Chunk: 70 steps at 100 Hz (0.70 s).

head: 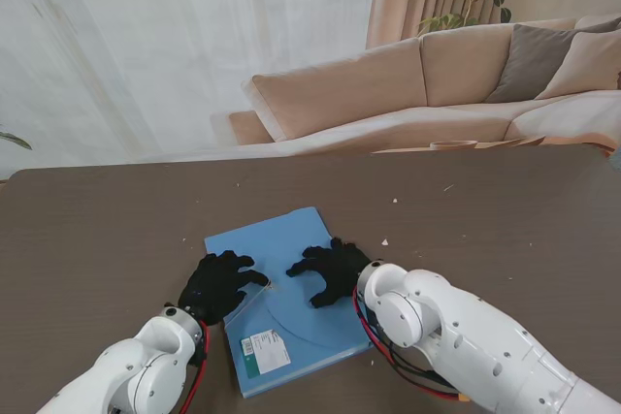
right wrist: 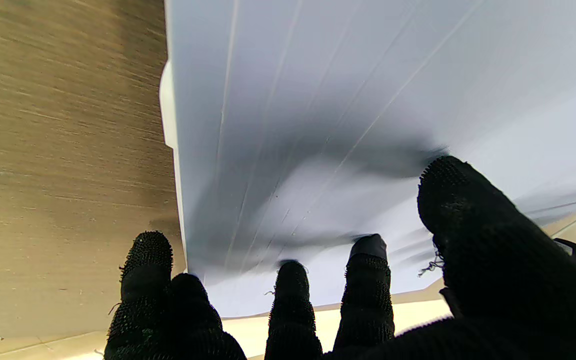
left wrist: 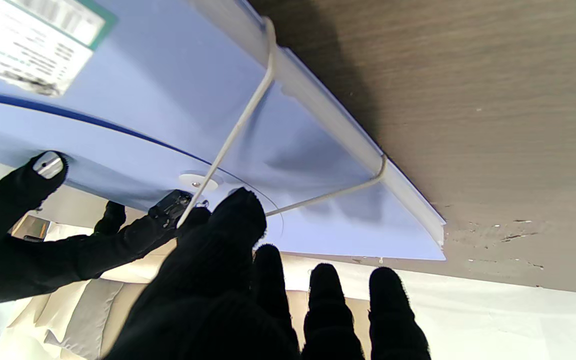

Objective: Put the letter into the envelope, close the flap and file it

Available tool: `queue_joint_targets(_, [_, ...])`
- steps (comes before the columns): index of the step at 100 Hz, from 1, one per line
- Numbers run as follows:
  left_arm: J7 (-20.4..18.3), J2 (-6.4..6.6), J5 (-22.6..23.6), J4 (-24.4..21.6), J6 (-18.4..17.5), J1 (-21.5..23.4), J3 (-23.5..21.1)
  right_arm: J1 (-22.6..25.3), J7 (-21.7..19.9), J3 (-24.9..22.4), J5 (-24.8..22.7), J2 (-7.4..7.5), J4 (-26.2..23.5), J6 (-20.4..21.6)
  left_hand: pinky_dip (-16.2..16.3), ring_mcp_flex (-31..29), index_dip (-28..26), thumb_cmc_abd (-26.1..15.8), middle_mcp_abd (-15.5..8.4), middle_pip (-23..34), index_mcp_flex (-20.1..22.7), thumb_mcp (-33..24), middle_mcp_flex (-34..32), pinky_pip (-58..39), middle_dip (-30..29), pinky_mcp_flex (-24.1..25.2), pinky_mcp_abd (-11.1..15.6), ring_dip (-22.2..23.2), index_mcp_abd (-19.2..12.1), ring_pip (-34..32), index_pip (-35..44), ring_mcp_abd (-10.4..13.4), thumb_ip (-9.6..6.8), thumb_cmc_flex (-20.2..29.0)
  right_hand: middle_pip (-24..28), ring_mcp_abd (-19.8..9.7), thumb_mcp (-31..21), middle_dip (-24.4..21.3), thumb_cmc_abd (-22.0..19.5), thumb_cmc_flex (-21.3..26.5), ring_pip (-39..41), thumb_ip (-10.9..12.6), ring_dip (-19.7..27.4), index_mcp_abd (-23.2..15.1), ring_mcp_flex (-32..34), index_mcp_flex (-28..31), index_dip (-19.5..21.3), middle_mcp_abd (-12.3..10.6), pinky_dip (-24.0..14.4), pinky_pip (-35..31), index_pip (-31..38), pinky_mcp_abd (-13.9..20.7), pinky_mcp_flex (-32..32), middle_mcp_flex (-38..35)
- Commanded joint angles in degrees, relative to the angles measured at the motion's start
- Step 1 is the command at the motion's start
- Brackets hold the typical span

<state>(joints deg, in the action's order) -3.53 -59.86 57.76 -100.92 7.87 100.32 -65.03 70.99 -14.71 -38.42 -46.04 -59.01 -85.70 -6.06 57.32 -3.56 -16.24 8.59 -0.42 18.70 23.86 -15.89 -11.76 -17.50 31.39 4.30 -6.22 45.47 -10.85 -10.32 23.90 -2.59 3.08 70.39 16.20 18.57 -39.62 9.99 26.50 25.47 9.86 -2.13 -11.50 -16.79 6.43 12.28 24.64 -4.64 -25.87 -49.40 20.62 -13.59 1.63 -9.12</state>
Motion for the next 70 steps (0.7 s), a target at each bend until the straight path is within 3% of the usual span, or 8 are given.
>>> queue_joint_targets(1, [-0.83, -0.53, 0.61, -0.28, 0.80, -0.73, 0.65, 1.03, -1.82, 1.12, 0.40, -0.23, 1.44, 0.41, 1.33, 2.23, 1.94, -3.94, -1.47, -1.62, -4.44, 1.73, 1.46, 1.15, 0.07, 0.57, 1.59, 1.62, -4.54, 1.28, -4.01, 1.24, -0.68, 1.16, 6.32, -14.85, -0.97, 2.96, -0.12, 1.26, 5.18, 0.98, -2.65, 0.04, 6.28, 0.93, -0.49, 0.08, -0.69, 0.92, 0.68, 0.78, -0.24, -1.86])
queue_joint_targets(5, [-1.07, -0.51, 0.52, -0.16, 1.08, -1.14, 1.00, 0.98, -1.81, 1.17, 0.48, -0.24, 1.47, 0.42, 1.28, 2.18, 2.62, -5.46, -1.72, -2.87, -4.40, 7.50, 1.39, 1.34, 1.11, 0.77, 1.88, 2.25, -4.52, 2.23, -4.09, 1.36, -1.10, 2.66, 6.31, -14.81, -1.00, 2.94, -0.04, 1.29, 5.16, 0.97, -2.64, -0.05, 6.28, 1.01, -0.50, 0.09, -0.73, 0.96, 0.73, 0.76, -0.27, -1.86])
queue_joint_targets(20, [-2.70, -0.46, -1.07, -0.15, 1.92, -2.18, 1.97, 0.80, -1.80, 1.34, 0.75, -0.28, 1.63, 0.41, 1.19, 2.56, 2.54, -7.36, -1.96, -3.72, -3.20, 10.47, 1.87, 1.71, 0.97, 1.65, 2.48, 1.95, -4.34, 3.12, -3.71, 1.66, -0.76, -0.40, 6.25, -14.88, -1.12, 2.88, -0.04, 1.28, 5.14, 0.95, -2.60, 0.01, 6.27, 0.93, -0.59, 0.10, -0.87, 1.05, 0.80, 0.77, -0.26, -1.86])
queue_joint_targets(29, [-3.48, -0.43, -1.93, -0.09, 2.31, -2.68, 2.46, 0.75, -1.80, 1.35, 0.84, -0.29, 1.67, 0.42, 1.16, 2.41, 2.42, -7.98, -2.43, -4.22, -2.71, 11.10, 1.98, 1.80, 1.00, 1.84, 2.94, 1.63, -4.75, 3.48, -3.50, 1.89, -0.83, 0.14, 6.21, -14.89, -1.15, 2.85, -0.06, 1.26, 5.13, 0.95, -2.59, 0.08, 6.27, 0.85, -0.64, 0.04, -0.94, 1.08, 0.81, 0.77, -0.23, -1.86])
queue_joint_targets(33, [-3.79, -0.42, -2.35, -0.09, 2.44, -2.85, 2.64, 0.75, -1.79, 1.35, 0.89, -0.30, 1.69, 0.42, 1.08, 2.35, 2.14, -9.20, -2.72, -4.84, -2.73, 15.27, 1.91, 1.83, 1.79, 1.84, 3.13, 0.74, -5.17, 3.40, -3.29, 2.00, -1.27, 3.08, 6.22, -14.92, -1.14, 2.85, -0.03, 1.23, 5.13, 0.94, -2.59, 0.10, 6.26, 0.85, -0.66, 0.08, -0.97, 1.09, 0.83, 0.77, -0.23, -1.86])
queue_joint_targets(70, [-5.81, -0.15, -1.55, 0.36, 4.58, -4.81, 4.92, 0.61, -1.54, 1.41, 1.34, -0.42, 1.87, 0.57, 0.25, 2.22, 1.66, -9.50, -3.59, -5.80, -1.36, 13.77, 2.33, 2.40, 1.75, 1.66, 3.58, 0.22, -4.39, 3.79, -2.18, 2.25, -1.29, 3.58, 6.24, -14.87, -1.24, 2.84, 0.01, 1.23, 5.12, 0.93, -2.57, 0.15, 6.25, 0.82, -0.76, 0.05, -1.19, 1.14, 0.94, 0.69, -0.18, -1.87])
